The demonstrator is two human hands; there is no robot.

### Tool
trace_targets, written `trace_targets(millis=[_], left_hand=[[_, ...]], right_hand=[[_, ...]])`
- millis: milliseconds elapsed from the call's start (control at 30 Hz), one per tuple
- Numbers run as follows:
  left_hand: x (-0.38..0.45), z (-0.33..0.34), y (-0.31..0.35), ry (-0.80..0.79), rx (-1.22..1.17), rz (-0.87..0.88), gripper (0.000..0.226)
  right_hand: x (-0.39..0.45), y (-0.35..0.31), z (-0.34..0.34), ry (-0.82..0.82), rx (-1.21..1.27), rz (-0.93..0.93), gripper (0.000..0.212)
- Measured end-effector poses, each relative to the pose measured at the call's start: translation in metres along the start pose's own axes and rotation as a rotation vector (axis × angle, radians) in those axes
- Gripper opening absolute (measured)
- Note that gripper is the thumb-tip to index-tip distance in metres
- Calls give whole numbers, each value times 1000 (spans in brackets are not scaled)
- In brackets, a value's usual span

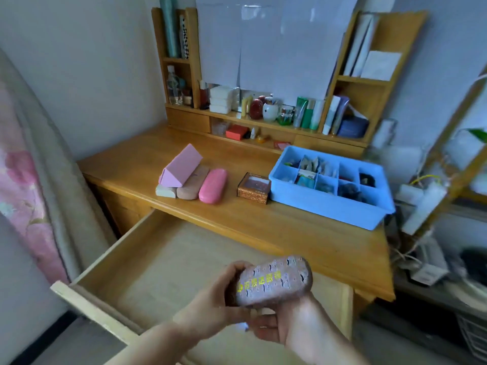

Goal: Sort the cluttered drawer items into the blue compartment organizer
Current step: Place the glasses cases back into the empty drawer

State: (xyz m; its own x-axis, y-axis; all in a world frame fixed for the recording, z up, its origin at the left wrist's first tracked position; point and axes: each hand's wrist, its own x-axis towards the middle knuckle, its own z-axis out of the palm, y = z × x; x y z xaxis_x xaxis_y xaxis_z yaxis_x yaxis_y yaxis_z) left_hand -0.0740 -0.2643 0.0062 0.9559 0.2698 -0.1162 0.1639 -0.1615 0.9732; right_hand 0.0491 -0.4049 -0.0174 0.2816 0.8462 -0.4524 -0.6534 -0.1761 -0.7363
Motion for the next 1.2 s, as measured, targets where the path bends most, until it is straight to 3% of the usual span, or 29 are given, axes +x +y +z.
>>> trace_targets(millis=[100, 167, 233, 333, 467, 567, 633, 667, 733, 800, 867, 967, 1100, 1200], left_hand=[[8, 26, 3, 45, 226, 27, 54], [11, 42, 6, 19, 219, -12, 51], [15, 52, 8, 22, 322, 20, 60], [21, 53, 10, 21, 444, 216, 60], [30, 47, 12, 97, 612, 341, 66], [35, 45, 9, 233, 581, 294, 72], [31, 50, 7, 363, 366, 105, 52], [27, 54, 9, 358, 199, -35, 41], [22, 62, 4, 227, -33, -229, 52], [18, 63, 1, 146, 9, -240, 66], [17, 59, -1, 135, 71, -230, 65], [20, 53, -8, 100, 175, -198, 54], [22, 53, -13, 91, 197, -216, 60], [23, 54, -14, 103, 182, -173, 55]], right_hand=[[-30, 6, -19, 29, 97, -88, 77], [-40, 7, -25, 66, 201, -121, 81], [-43, 7, -32, 108, 279, -141, 71], [-44, 7, -43, 74, 352, -125, 41], [-51, 4, -43, -13, 287, -14, 47], [-42, 6, -39, -3, 237, -26, 51], [-35, 9, -36, 46, 196, -122, 49], [-32, 10, -33, 59, 155, -171, 49], [-29, 10, -27, 41, 72, -237, 47], [-29, 11, -24, -7, 25, -238, 43], [-28, 13, -26, -3, 5, -220, 43], [-27, 12, -31, 81, -24, -184, 59], [-25, 13, -30, 103, -59, -200, 86], [-23, 15, -29, 135, -85, -244, 90]])
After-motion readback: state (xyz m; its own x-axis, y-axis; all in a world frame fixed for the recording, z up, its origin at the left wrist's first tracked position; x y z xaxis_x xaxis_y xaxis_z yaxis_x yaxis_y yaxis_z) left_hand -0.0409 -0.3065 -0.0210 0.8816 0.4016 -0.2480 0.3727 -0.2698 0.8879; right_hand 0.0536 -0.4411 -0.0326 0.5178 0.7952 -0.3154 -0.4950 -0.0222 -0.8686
